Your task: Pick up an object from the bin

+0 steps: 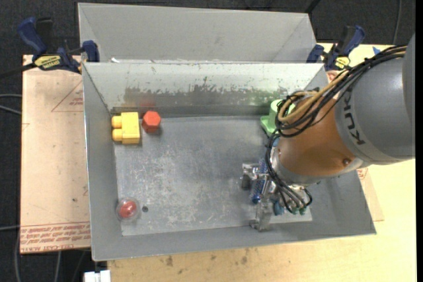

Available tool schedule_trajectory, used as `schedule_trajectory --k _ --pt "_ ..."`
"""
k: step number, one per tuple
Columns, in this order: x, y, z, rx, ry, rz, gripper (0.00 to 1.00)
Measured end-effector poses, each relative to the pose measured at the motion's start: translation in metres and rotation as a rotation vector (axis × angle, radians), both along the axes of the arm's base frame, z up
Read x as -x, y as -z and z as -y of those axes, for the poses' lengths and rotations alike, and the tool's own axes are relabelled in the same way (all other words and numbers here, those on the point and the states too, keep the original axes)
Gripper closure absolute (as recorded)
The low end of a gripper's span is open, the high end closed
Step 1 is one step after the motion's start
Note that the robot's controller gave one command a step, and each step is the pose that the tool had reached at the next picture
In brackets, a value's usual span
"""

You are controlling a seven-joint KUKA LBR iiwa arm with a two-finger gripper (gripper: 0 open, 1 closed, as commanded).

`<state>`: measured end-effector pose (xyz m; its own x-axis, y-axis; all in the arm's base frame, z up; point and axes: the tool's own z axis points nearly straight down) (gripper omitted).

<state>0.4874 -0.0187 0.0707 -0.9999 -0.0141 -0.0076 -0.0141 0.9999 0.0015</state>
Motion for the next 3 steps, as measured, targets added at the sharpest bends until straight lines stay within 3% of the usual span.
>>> schedule_trajectory --k 1,2,3 --pt "-0.039 -0.019 0.044 0.003 -0.026 -0.004 0.00" --pt "-0.053 0.001 0.064 0.003 -0.456 -0.005 0.00" --pt "-0.053 0.001 0.062 0.000 -0.459 -0.005 1.00"
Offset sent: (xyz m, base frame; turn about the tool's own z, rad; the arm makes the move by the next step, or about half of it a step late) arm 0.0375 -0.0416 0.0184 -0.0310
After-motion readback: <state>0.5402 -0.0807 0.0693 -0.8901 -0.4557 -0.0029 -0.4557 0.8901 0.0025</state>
